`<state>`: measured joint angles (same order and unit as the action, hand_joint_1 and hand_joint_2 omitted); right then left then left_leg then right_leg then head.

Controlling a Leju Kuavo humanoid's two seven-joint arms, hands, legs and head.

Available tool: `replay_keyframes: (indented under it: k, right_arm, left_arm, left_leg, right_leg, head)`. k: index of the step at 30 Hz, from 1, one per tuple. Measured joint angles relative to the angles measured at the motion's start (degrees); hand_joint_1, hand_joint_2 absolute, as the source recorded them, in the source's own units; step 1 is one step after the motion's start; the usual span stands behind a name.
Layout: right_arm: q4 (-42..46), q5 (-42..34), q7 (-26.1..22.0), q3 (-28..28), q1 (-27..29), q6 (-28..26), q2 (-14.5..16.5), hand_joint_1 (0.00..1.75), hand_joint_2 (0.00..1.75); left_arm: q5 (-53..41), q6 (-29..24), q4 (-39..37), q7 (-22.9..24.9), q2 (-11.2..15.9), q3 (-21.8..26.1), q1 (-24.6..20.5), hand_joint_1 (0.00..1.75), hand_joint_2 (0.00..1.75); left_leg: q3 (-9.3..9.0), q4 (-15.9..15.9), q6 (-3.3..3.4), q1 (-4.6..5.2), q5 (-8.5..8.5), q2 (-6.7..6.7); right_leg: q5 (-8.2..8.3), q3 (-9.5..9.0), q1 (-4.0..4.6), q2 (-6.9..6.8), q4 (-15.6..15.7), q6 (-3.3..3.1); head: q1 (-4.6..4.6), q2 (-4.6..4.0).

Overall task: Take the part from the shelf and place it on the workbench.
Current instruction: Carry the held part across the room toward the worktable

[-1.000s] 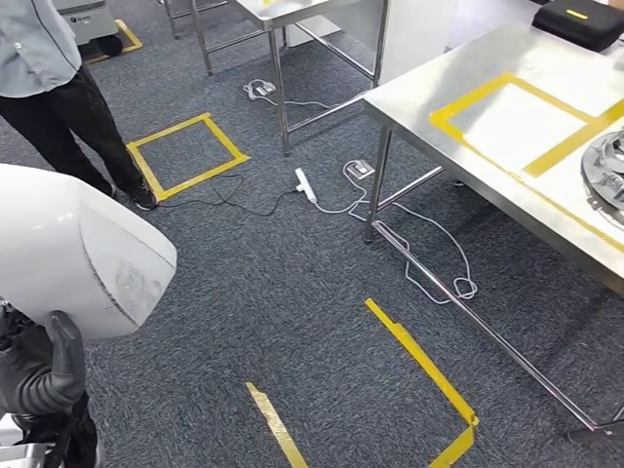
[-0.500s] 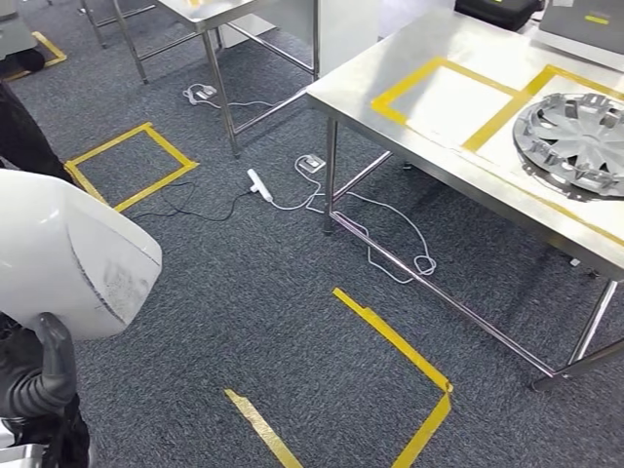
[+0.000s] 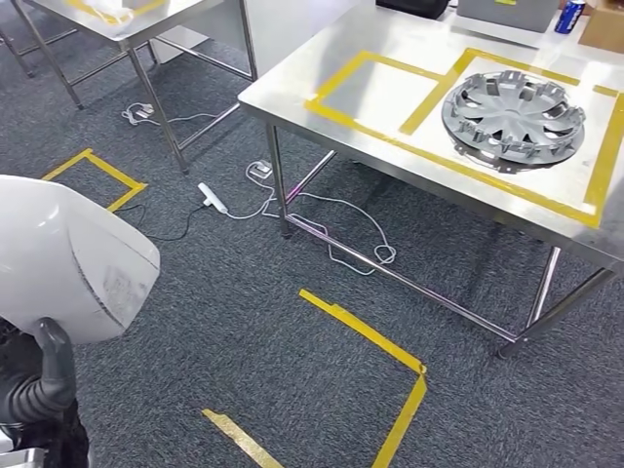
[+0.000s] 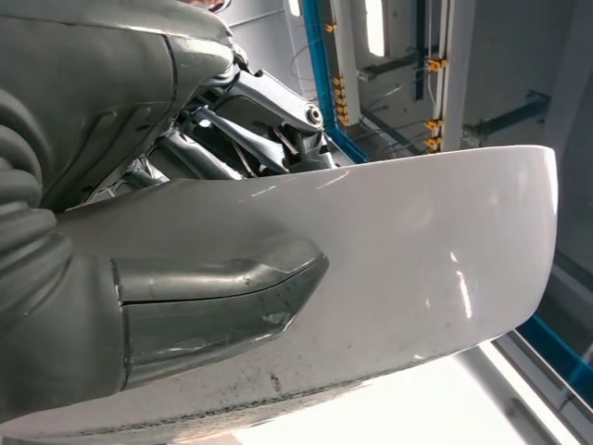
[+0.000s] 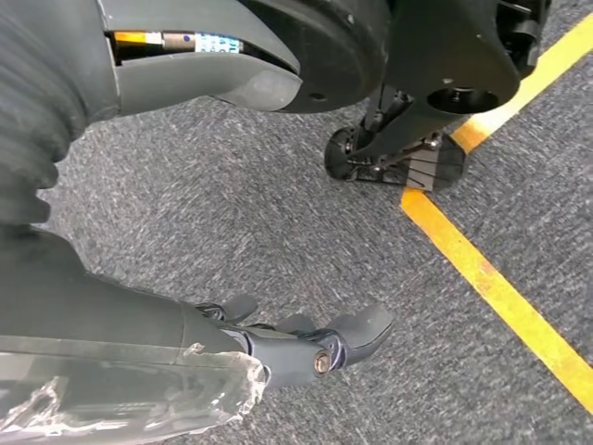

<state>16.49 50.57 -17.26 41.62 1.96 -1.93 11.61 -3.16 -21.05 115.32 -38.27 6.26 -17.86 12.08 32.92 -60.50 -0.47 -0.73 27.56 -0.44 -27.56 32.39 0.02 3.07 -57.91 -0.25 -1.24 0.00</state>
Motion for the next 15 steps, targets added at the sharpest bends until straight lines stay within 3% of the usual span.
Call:
replay_keyframes:
  k: [3, 5, 6, 9, 10, 11, 12, 13, 15]
  right_arm:
    - [0.0, 0.1, 0.1, 0.0, 0.0, 0.0, 0.0, 0.0, 1.75]
    - [0.0, 0.1, 0.1, 0.0, 0.1, 0.0, 0.0, 0.0, 1.75]
    - [-0.1, 0.1, 0.1, 0.0, 0.0, 0.0, 0.0, 0.0, 1.75]
    - [-0.1, 0.4, 0.4, 0.0, -0.1, 0.0, 0.0, 0.0, 1.75]
    - [-0.1, 0.5, 0.5, 0.0, -0.1, 0.0, -0.1, 0.0, 1.75]
    - [-0.1, 0.7, 0.7, 0.0, -0.1, 0.0, -0.1, 0.0, 1.75]
    - [-0.1, 0.7, 0.8, -0.1, 0.0, 0.0, -0.1, 0.0, 1.75]
    - [-0.1, 0.8, 0.9, -0.1, 0.0, -0.1, -0.2, 0.0, 1.75]
    - [-0.2, 0.9, 1.0, -0.2, -0.2, -0.1, -0.2, 0.0, 1.75]
  left_arm:
    - [-0.1, 0.0, 0.0, 0.0, 0.0, 0.0, 0.0, 1.75, 1.75]
    - [-0.1, -0.1, 0.0, 0.0, 0.0, 0.0, 0.0, 1.75, 1.75]
    - [-0.1, -0.1, 0.0, 0.0, 0.0, 0.0, 0.0, 1.75, 1.75]
    - [-0.3, 0.0, 0.0, 0.0, -0.1, 0.0, 0.0, 1.75, 1.75]
    - [-0.3, 0.0, 0.0, 0.0, -0.1, 0.0, 0.0, 1.75, 1.75]
    - [-0.4, 0.0, 0.0, 0.0, -0.1, 0.0, 0.1, 1.75, 1.75]
    - [-0.4, 0.0, 0.0, 0.0, -0.1, 0.0, 0.1, 1.75, 1.75]
    - [-0.4, 0.0, 0.0, 0.0, -0.1, 0.0, 0.1, 1.75, 1.75]
    - [-0.4, 0.0, 0.0, 0.0, -0.1, 0.0, 0.1, 1.75, 1.75]
  left_leg:
    - [-0.57, 2.4, 0.49, 0.18, -0.09, -0.33]
    - [-0.62, 2.7, 1.03, 0.03, -0.38, -0.1]
    - [-0.67, 2.9, 1.29, -0.08, -0.49, 0.1]
    - [-0.63, 2.9, 1.6, -0.03, -0.46, 0.72]
    - [-0.62, 2.9, 1.62, -0.01, -0.44, 0.86]
    - [-0.64, 2.9, 1.61, 0.0, -0.41, 0.96]
    - [-0.71, 2.9, 1.55, 0.0, -0.34, 1.01]
    - [-0.81, 2.9, 1.43, 0.0, -0.24, 1.03]
    - [-0.95, 2.8, 0.95, 0.22, 0.1, 1.08]
  right_leg:
    - [0.04, 0.61, -0.05, 0.25, -0.1, 0.93]
    - [-0.84, 1.27, -0.13, -0.39, -1.2, 1.56]
    - [-2.12, 2.25, -0.16, -0.95, -3.2, 1.83]
    - [-7.13, 7.09, -0.29, -2.31, -13.7, 2.4]
    - [-7.57, 8.02, -0.3, -2.43, -15.7, 2.5]
    - [-6.91, 7.92, -0.31, -2.49, -15.7, 2.52]
    - [-5.27, 6.67, -0.31, -2.55, -13.3, 2.45]
    - [-3.27, 4.53, -0.32, -2.73, -9.2, 2.32]
    - [-1.33, 0.75, -0.18, -3.16, -2.0, 1.86]
  head:
    - [-0.05, 0.0]
    - [-0.15, 0.0]
    - [-0.32, 0.0]
    - [-0.6, 0.0]
    - [-0.6, 0.0]
    - [-0.63, 0.0]
    - [-0.62, 0.0]
    - [-0.63, 0.0]
    - [-0.58, 0.0]
